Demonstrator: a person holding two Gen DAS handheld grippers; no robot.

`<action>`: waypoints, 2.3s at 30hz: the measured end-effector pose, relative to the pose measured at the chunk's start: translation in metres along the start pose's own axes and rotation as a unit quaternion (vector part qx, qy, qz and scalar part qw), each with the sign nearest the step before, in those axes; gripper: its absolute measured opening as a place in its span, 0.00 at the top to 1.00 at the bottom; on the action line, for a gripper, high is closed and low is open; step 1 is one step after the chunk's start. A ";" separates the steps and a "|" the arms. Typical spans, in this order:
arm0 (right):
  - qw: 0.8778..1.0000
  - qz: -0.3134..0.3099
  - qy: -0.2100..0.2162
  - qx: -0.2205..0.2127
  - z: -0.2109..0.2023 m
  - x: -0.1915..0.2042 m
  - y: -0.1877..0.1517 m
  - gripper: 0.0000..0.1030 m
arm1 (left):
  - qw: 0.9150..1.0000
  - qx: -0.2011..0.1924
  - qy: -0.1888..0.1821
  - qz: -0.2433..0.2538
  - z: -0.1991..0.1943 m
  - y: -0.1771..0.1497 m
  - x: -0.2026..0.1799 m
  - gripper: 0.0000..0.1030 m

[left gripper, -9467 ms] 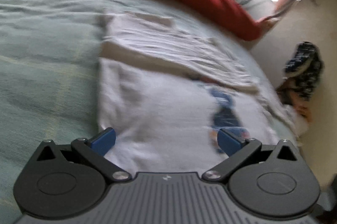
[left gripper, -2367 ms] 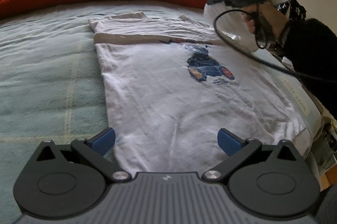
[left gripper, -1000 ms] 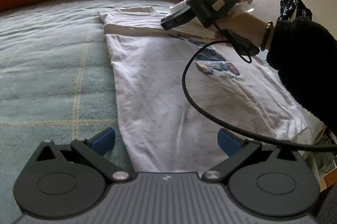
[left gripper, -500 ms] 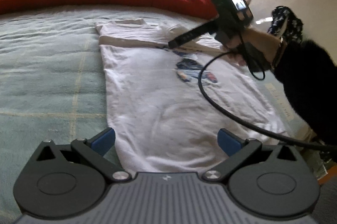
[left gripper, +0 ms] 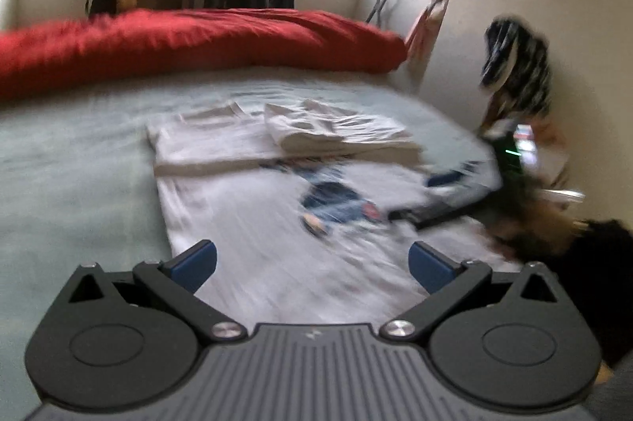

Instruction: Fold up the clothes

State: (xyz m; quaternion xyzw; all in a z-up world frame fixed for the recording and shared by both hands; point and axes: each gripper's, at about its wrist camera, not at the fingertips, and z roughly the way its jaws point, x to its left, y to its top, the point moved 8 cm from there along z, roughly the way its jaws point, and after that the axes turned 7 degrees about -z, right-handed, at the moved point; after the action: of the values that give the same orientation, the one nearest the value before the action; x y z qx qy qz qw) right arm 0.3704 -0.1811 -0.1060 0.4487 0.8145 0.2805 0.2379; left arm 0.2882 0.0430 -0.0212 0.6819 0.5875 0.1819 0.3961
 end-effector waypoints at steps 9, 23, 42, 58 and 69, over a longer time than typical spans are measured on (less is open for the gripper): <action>0.996 0.078 0.012 -0.053 -0.004 -0.002 -0.026 0.00 | 0.976 0.000 0.118 0.181 0.141 0.066 -0.026 0.01; 0.993 0.086 0.023 -0.078 -0.001 -0.003 -0.030 0.00 | 0.930 -0.020 0.210 0.300 0.241 0.091 -0.024 0.03; 0.992 0.087 0.023 -0.083 0.000 -0.003 -0.031 0.00 | 0.957 -0.023 0.258 0.132 0.228 0.106 0.023 0.03; 0.992 0.087 0.024 -0.087 -0.001 -0.003 -0.032 0.00 | 0.931 -0.067 0.241 0.267 0.243 0.090 -0.013 0.05; 0.992 0.085 0.021 -0.087 -0.001 -0.002 -0.032 0.00 | 0.978 -0.040 0.121 -0.165 0.194 0.085 0.102 0.05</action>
State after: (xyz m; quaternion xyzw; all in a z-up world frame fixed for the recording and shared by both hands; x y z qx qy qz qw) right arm 0.3522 -0.1971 -0.1267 0.4879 0.7510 0.3785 0.2339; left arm 0.5074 0.0760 -0.0993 0.5323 0.7277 0.2186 0.3734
